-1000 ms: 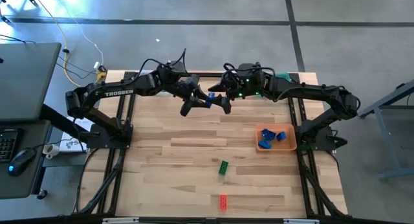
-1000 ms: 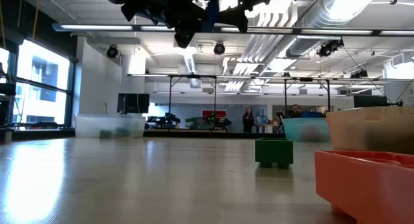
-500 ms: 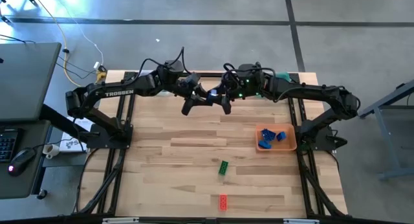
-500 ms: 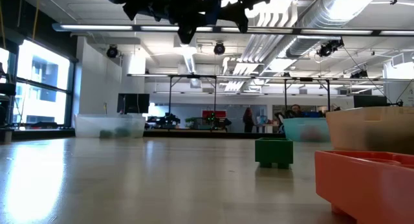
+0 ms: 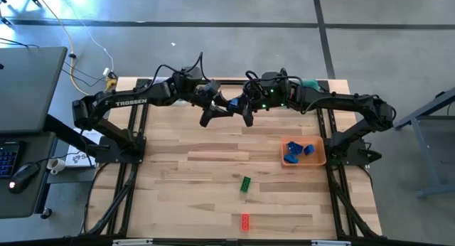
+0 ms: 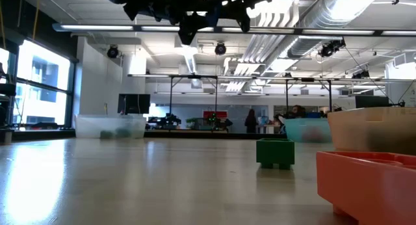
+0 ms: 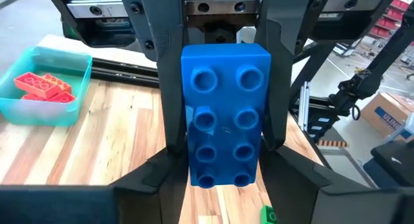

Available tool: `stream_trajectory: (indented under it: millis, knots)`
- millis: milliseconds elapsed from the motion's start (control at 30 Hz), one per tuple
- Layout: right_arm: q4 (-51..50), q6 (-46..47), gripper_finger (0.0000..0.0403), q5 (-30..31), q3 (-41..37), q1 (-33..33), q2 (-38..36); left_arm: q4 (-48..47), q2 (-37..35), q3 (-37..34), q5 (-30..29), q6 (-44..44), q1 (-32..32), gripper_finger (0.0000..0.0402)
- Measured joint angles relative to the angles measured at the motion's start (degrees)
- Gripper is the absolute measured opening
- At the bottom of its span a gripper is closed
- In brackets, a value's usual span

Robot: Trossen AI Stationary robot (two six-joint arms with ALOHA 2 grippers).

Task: Sort & place blocks by color
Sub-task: Put the blue game piece into the orange bin

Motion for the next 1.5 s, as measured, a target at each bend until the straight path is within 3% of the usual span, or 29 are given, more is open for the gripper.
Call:
stream_trajectory:
  millis: [367, 733, 1500]
  knots:
    - [-5.3, 2.4, 0.0115, 1.8, 0.0, 0.2, 0.1, -3.8, 0.1, 0.0, -1.7, 0.5, 0.0, 0.021]
    - [-21.6, 8.2, 0.0115, 3.6, -0.2, 1.3, 0.2, -12.2, 0.0, 0.0, -14.4, 2.7, -0.2, 0.0251]
    - [-56.5, 23.9, 0.0115, 18.0, -0.1, 14.2, 0.1, -15.1, 0.0, 0.0, -14.8, 5.1, -0.2, 0.0248]
